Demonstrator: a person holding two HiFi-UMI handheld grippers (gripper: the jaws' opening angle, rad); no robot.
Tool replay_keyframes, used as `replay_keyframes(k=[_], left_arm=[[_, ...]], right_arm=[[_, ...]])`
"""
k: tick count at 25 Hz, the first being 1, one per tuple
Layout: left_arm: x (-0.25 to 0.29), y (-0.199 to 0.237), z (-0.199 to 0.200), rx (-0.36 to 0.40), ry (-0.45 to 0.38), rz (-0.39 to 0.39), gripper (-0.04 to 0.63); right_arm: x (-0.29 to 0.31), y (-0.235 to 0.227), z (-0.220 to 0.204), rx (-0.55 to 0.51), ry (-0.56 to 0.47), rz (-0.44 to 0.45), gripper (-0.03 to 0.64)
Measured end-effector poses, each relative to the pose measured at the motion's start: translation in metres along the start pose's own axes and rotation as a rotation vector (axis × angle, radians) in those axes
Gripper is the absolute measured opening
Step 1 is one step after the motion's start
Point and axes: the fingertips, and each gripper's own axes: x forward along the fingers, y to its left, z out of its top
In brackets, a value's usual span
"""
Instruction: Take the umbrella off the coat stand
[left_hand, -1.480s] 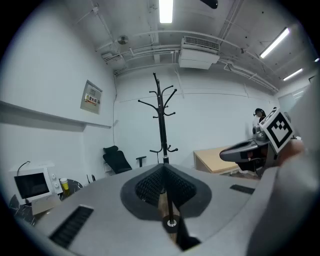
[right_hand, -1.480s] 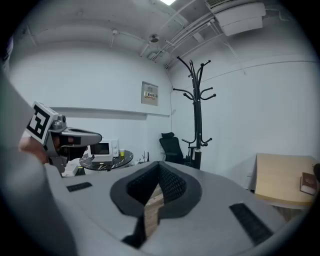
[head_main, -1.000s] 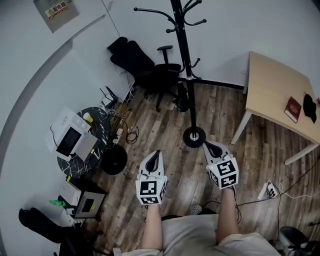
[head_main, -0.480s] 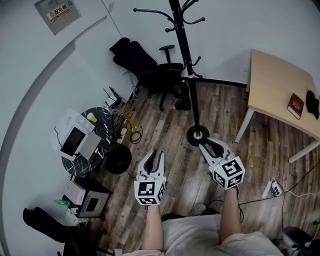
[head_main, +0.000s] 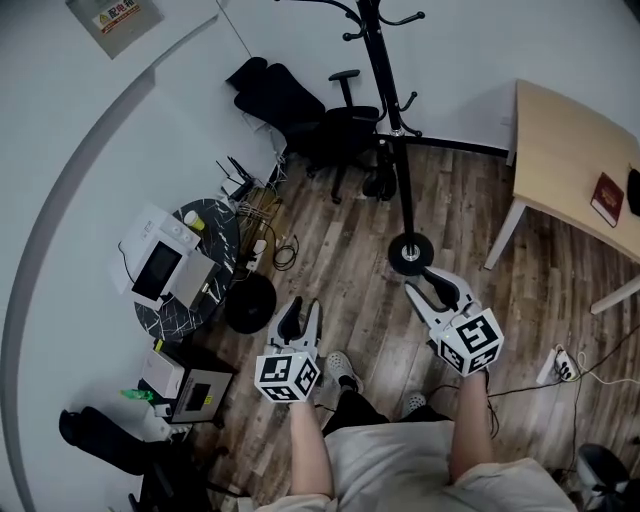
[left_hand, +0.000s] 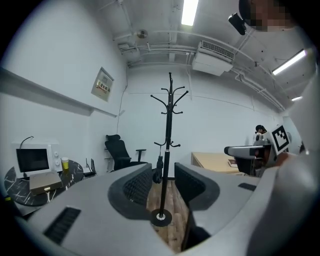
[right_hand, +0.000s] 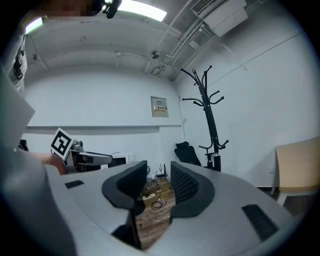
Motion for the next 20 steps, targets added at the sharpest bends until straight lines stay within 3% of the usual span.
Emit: replay_keyframes(k=[4,8,16,20], left_arm=[[0.033,0.012,0.001,-0.001,-0.004,-0.064,0.163],[0.083,0.016,0.017,-0.055,-0.068,-0.144,0.177],[0.174,0.028,0.049,-0.035,-0.082,-0.308,0.176],[0.205,0.050,0.051,-0.034,-0.079,-0.397,0.176]], right_arm=[[0.015,-0.008,0.009,-0.057,-0.029,-0.079,0.141],[0.020,-0.041,0.037,-0.063,-0.103,-0.186,0.135],[0.067,-0.104,0.048,0.000,-0.072,-0.356,0.137],[0.108,-0.113,0.031,0.012,0.003,-0.415,0.159]])
